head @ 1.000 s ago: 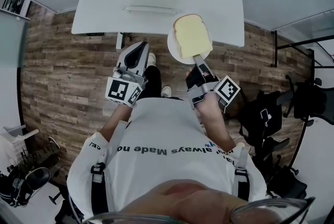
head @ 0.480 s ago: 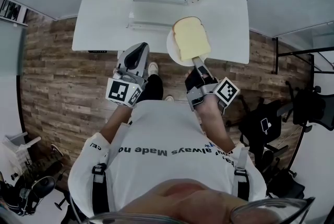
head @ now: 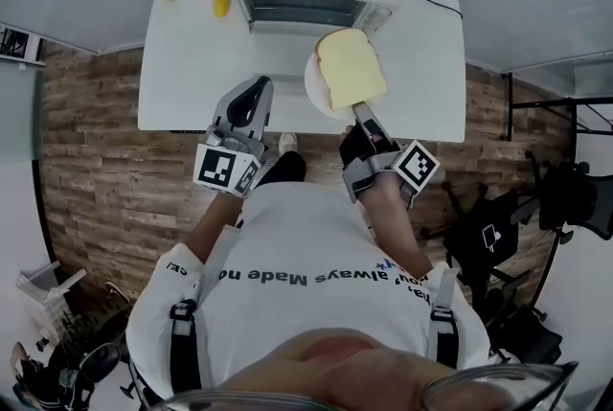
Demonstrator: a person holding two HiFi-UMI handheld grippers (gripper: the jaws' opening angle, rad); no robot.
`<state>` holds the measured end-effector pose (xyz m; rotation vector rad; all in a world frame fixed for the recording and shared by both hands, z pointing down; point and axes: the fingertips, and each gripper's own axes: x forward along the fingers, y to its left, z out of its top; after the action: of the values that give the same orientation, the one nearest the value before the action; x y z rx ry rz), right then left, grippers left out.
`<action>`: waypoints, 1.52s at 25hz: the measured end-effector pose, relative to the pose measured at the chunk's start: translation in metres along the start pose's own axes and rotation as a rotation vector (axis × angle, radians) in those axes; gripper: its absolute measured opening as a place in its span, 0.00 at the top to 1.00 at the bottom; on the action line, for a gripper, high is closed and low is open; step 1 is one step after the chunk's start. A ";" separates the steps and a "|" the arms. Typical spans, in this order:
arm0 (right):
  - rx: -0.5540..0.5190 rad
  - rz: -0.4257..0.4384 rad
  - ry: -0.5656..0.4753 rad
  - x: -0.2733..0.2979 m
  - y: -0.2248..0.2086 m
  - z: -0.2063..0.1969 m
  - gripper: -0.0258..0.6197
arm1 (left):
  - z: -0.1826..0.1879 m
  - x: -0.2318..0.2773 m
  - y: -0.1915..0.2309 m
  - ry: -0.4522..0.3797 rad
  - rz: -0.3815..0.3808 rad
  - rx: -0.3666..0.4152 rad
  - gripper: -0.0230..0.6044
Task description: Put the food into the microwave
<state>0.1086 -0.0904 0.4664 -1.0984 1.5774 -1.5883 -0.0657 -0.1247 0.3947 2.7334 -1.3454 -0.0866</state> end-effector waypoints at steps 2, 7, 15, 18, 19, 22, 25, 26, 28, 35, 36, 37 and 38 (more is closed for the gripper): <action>0.001 -0.002 -0.013 0.019 0.002 0.006 0.93 | 0.002 0.012 0.019 -0.002 0.000 -0.002 0.94; -0.004 -0.011 -0.043 0.057 0.004 0.019 0.93 | 0.005 0.036 0.056 -0.006 0.000 -0.004 0.94; -0.003 0.005 -0.060 0.091 0.009 0.029 0.93 | 0.005 0.064 0.078 0.003 -0.039 0.003 0.94; 0.001 0.005 -0.061 0.094 0.009 0.030 0.93 | 0.005 0.069 0.077 0.004 -0.049 0.003 0.94; 0.005 0.006 -0.059 0.095 0.009 0.031 0.93 | 0.004 0.071 0.077 0.004 -0.048 0.001 0.94; 0.007 -0.006 -0.049 0.094 0.005 0.034 0.93 | 0.002 0.076 0.074 0.005 -0.047 -0.001 0.94; 0.005 -0.015 -0.042 0.094 0.001 0.038 0.93 | 0.001 0.080 0.071 0.005 -0.049 0.004 0.94; 0.006 -0.016 -0.040 0.094 0.001 0.039 0.93 | 0.001 0.082 0.069 0.004 -0.051 0.004 0.94; 0.003 -0.017 -0.035 0.092 0.000 0.042 0.93 | 0.002 0.084 0.064 0.002 -0.053 0.000 0.94; 0.012 -0.026 -0.027 0.089 -0.007 0.043 0.93 | 0.000 0.087 0.057 0.003 -0.059 -0.005 0.94; 0.018 -0.030 -0.025 0.090 -0.009 0.042 0.93 | 0.000 0.087 0.057 0.004 -0.061 -0.003 0.94; 0.023 -0.033 -0.022 0.090 -0.011 0.041 0.93 | -0.001 0.087 0.057 0.006 -0.061 -0.003 0.94; 0.027 -0.038 -0.019 0.090 -0.015 0.040 0.93 | -0.002 0.087 0.057 0.008 -0.061 -0.003 0.94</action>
<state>0.1052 -0.1868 0.4890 -1.1317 1.5261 -1.6145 -0.0571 -0.2282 0.4020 2.7696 -1.2596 -0.0819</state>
